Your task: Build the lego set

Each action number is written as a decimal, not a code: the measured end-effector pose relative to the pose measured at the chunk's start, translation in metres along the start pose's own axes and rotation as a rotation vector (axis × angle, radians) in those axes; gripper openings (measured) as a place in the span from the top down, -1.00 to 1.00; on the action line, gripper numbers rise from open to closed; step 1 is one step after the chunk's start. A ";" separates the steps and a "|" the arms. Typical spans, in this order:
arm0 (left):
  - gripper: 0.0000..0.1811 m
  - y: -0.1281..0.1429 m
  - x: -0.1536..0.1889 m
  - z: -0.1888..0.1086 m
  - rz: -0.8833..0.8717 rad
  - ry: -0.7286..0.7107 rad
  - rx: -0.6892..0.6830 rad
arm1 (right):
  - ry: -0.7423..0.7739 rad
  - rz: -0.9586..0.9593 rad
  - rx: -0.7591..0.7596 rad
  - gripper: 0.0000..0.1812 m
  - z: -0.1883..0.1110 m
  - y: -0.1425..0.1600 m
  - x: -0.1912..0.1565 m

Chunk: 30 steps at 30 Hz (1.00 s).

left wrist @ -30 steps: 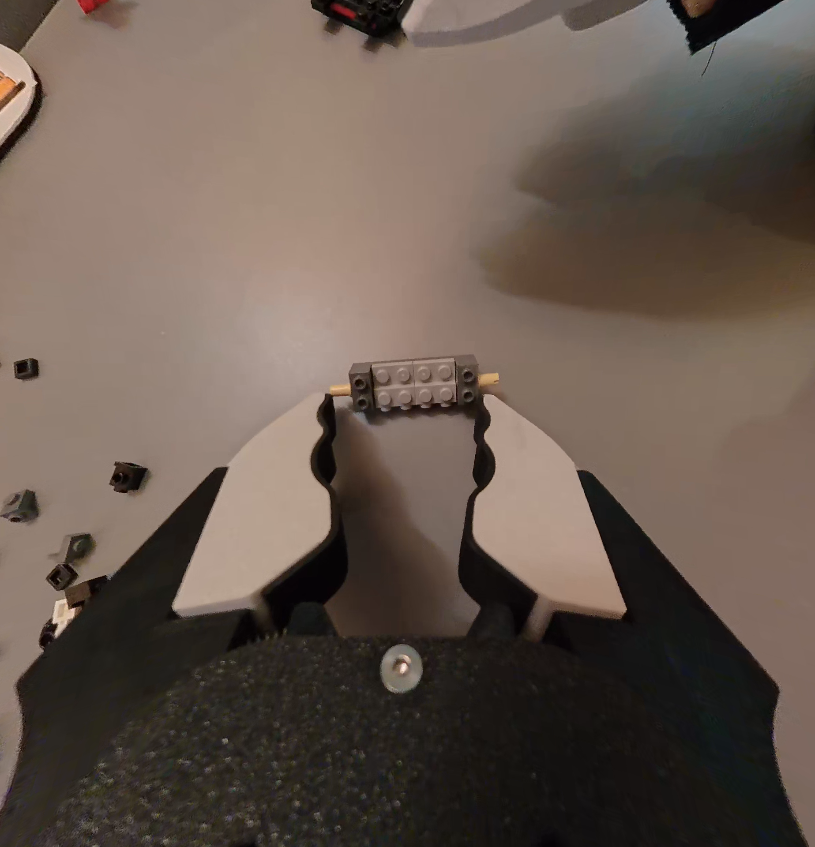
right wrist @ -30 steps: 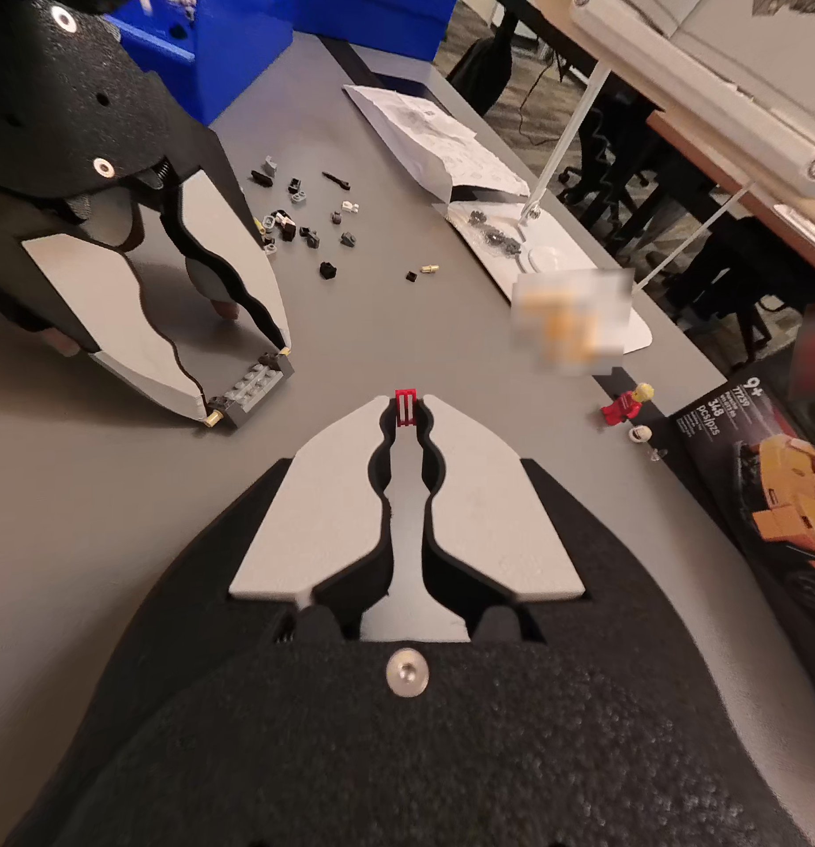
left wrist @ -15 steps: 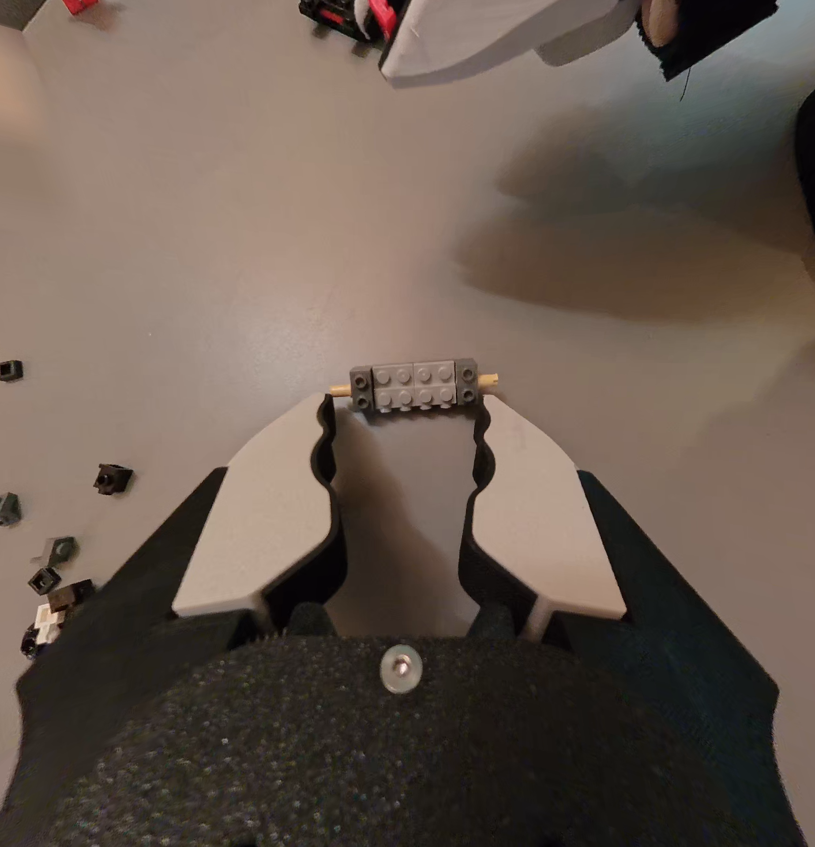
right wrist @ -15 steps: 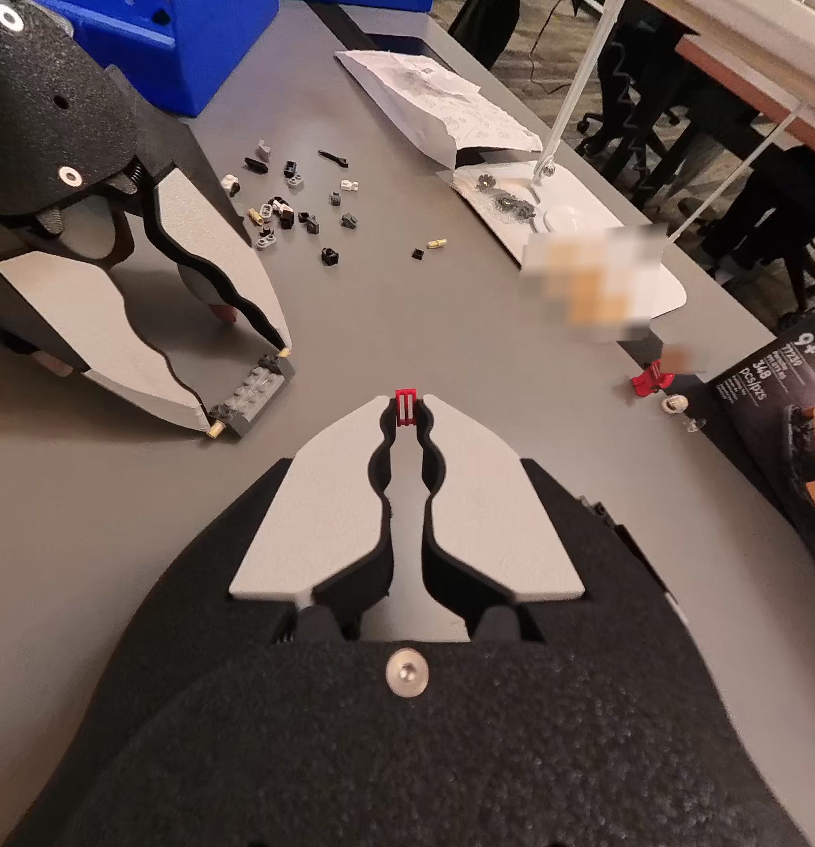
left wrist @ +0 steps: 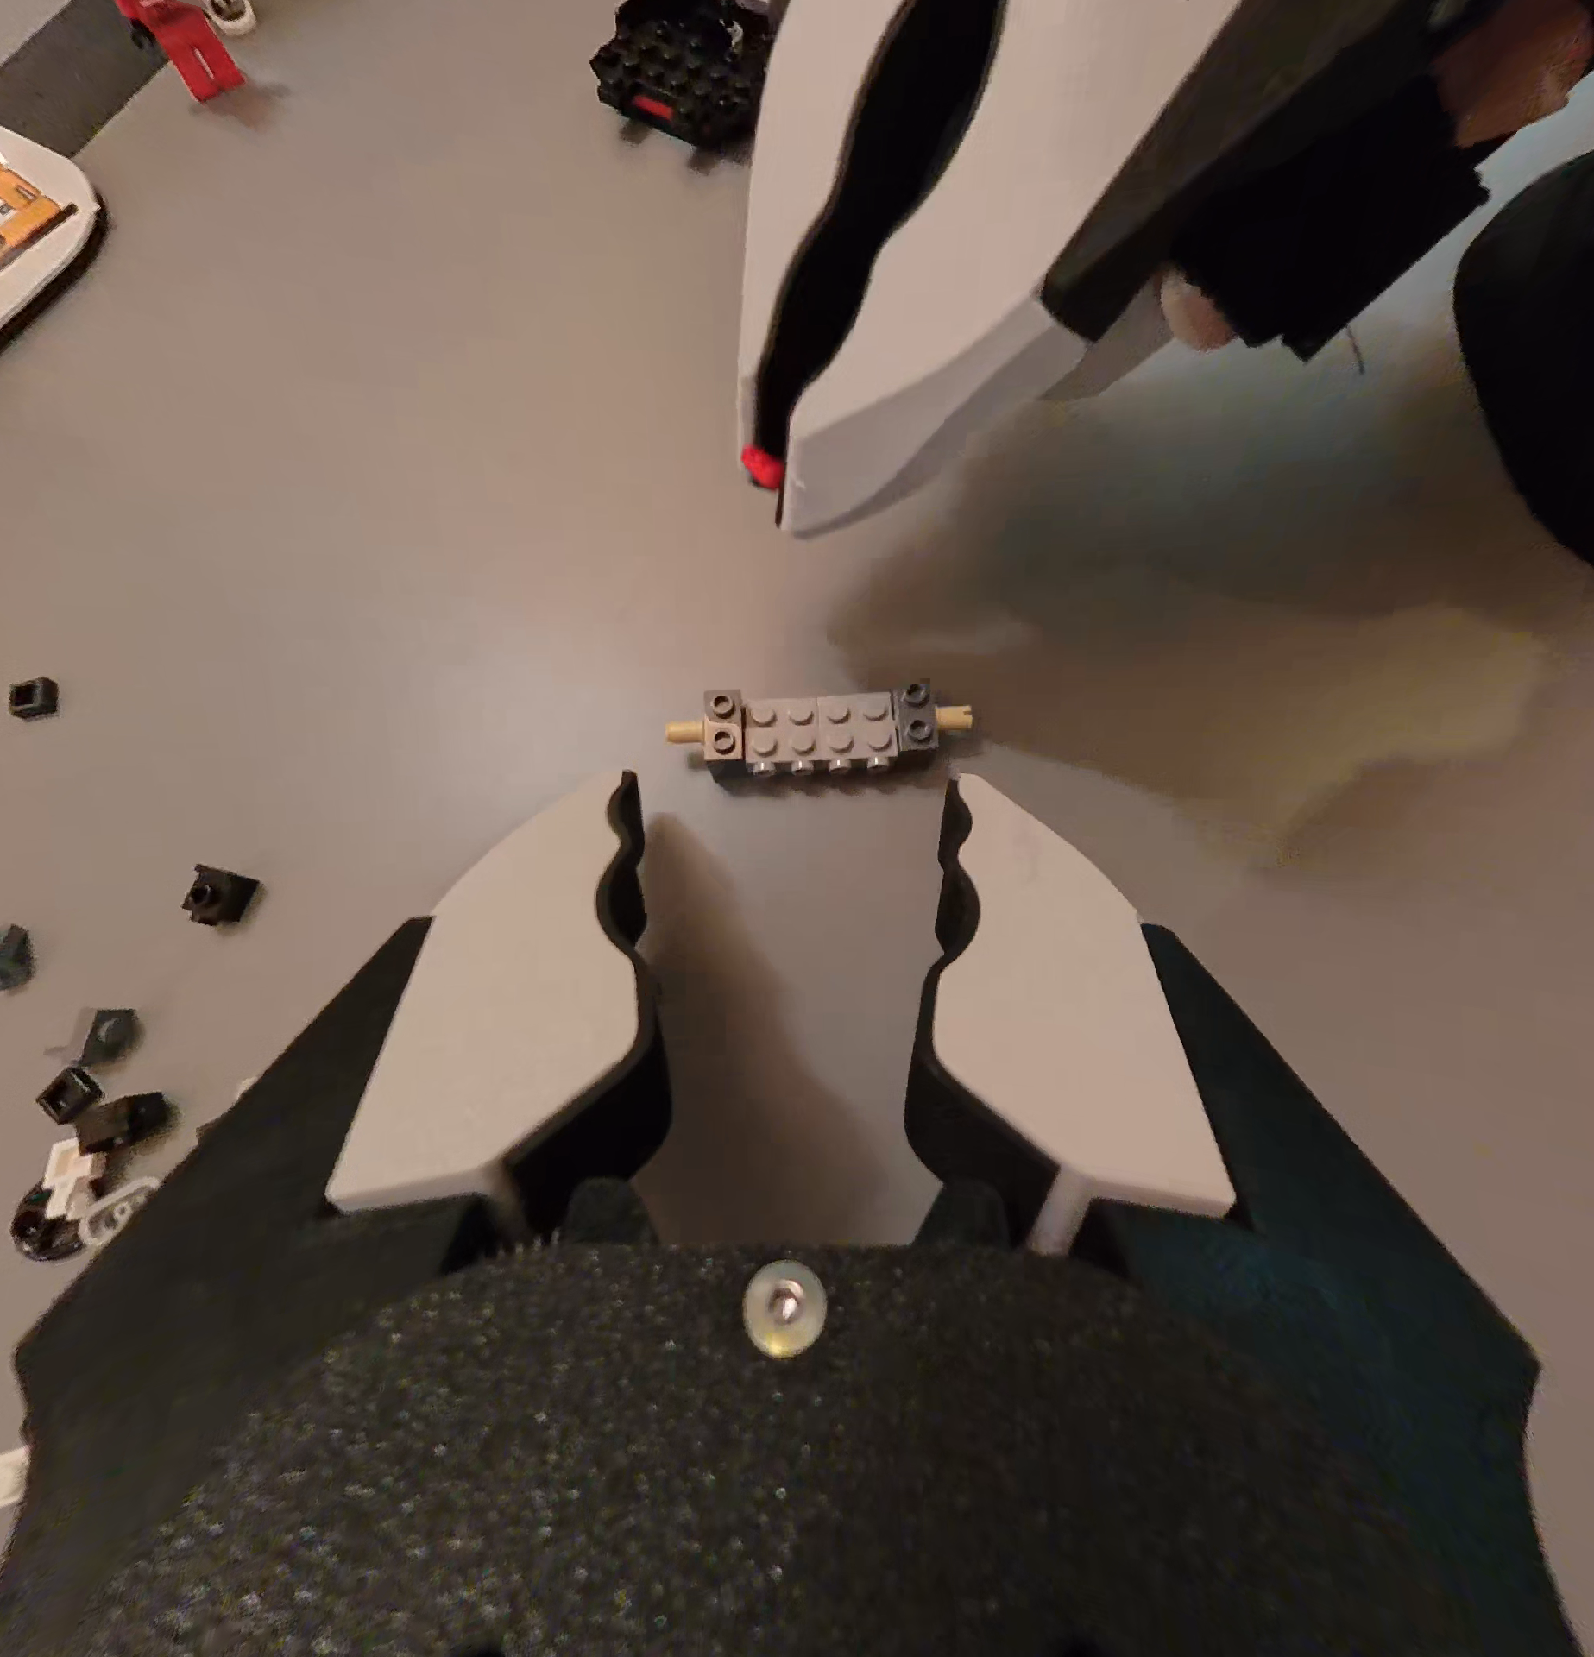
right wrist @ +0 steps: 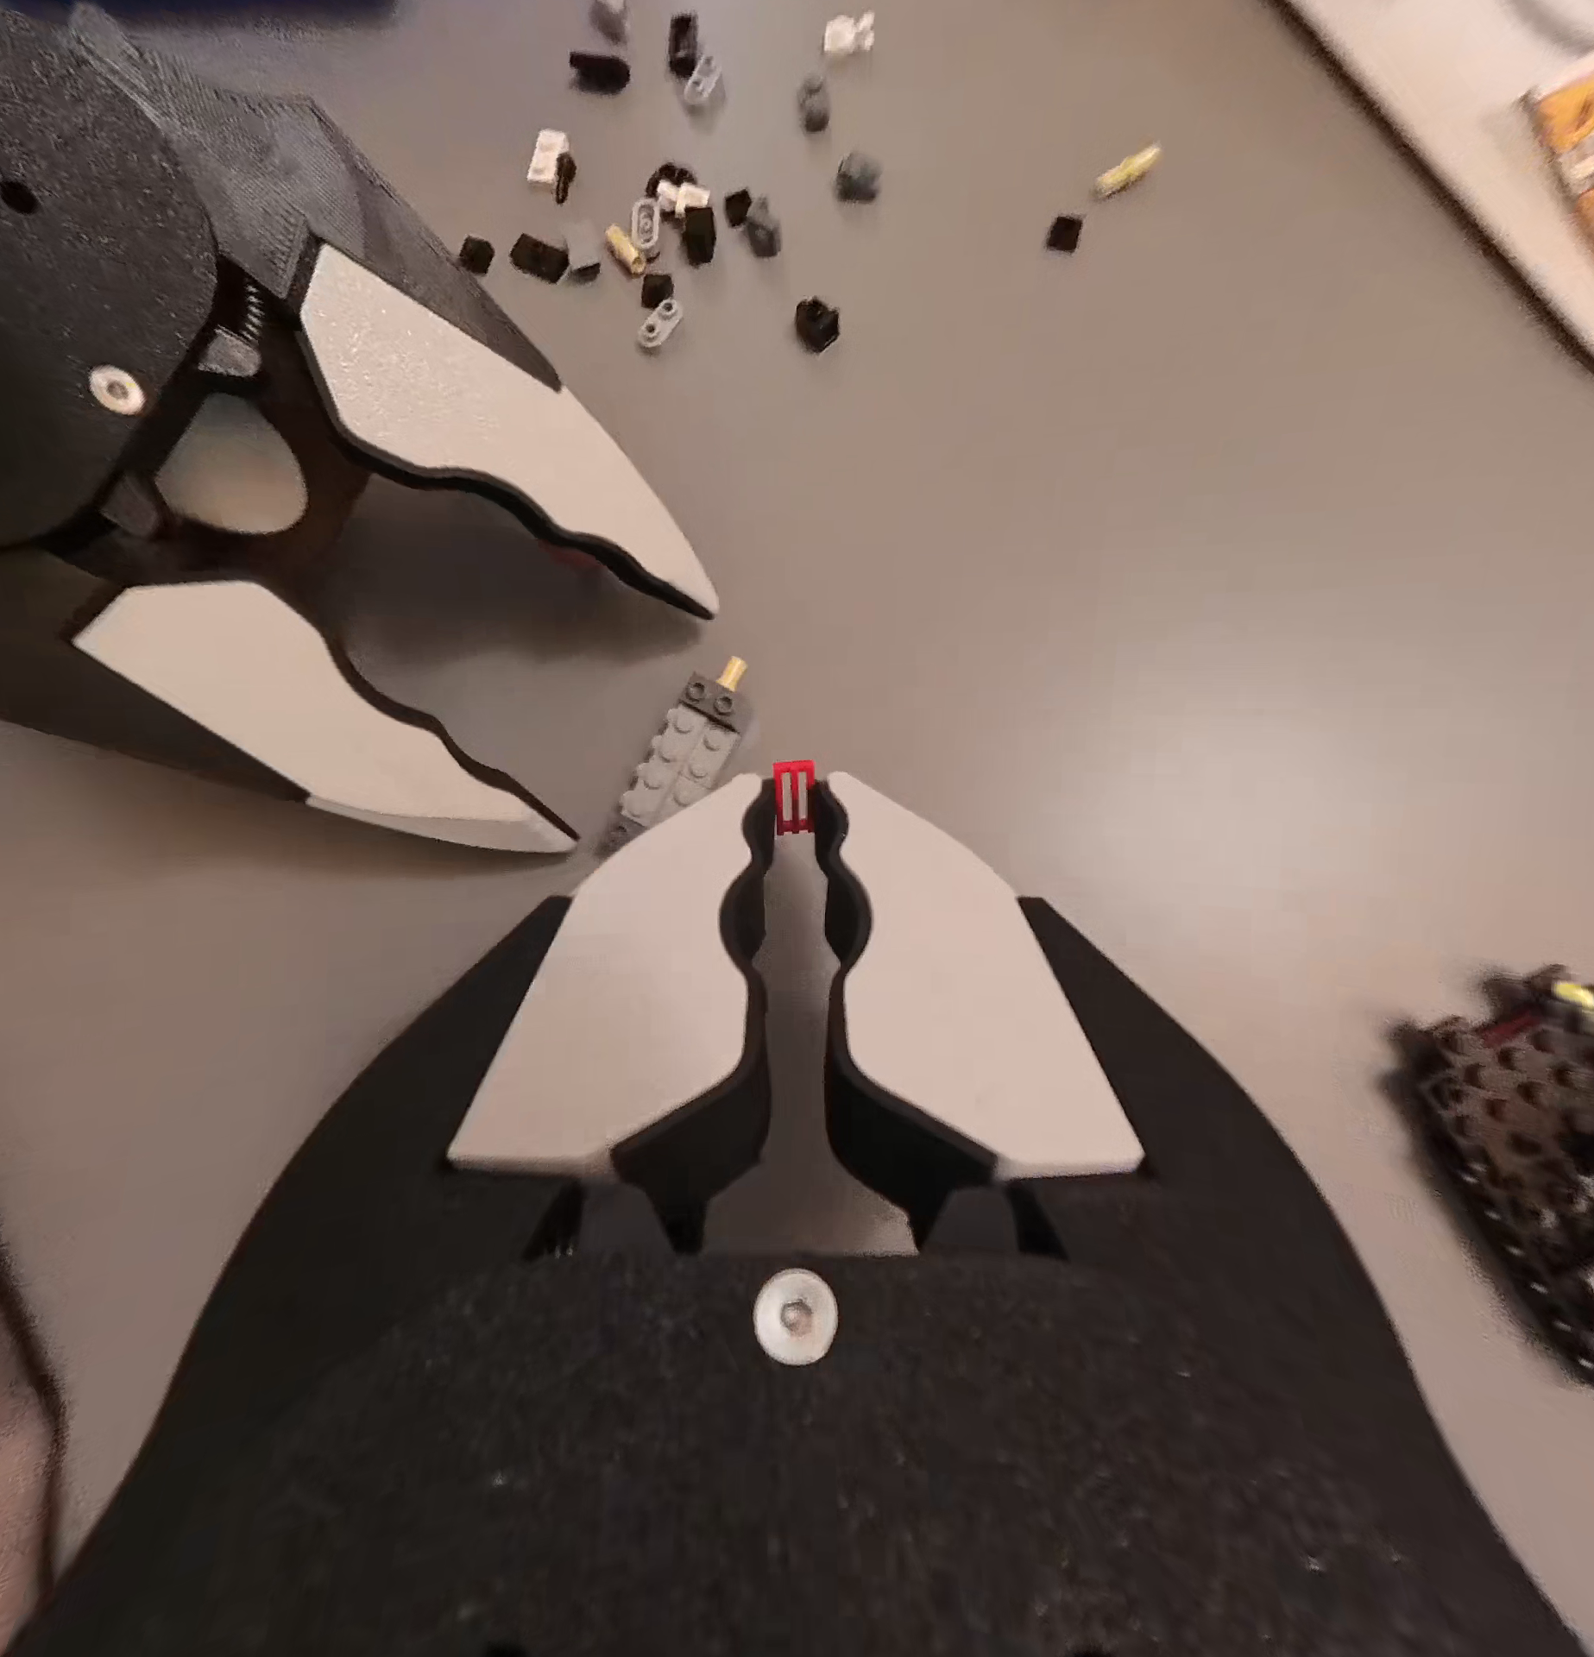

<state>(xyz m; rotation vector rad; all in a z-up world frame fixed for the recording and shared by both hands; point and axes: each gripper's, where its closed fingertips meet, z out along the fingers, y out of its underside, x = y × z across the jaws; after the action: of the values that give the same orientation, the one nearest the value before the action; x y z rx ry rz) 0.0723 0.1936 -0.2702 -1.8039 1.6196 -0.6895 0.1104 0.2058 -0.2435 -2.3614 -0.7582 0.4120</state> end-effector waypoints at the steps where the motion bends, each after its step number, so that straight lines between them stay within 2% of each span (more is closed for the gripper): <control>1: 0.30 0.001 0.001 0.001 0.005 0.007 -0.002 | -0.021 0.023 -0.018 0.92 0.003 0.001 -0.003; 8: 0.34 -0.004 -0.004 -0.004 -0.012 0.008 0.039 | -0.133 0.169 -0.103 0.92 0.017 0.006 -0.016; 15: 0.38 -0.003 -0.004 -0.004 -0.002 0.009 0.032 | -0.153 0.209 -0.146 0.91 0.026 0.011 -0.022; 30: 0.43 0.002 -0.005 -0.002 0.008 0.024 0.020 | -0.304 0.295 -0.153 0.78 0.022 0.012 -0.038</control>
<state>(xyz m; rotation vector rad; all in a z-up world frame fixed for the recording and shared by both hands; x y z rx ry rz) 0.0688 0.1982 -0.2700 -1.7800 1.6291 -0.7246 0.0752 0.1850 -0.2636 -2.5978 -0.5899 0.8828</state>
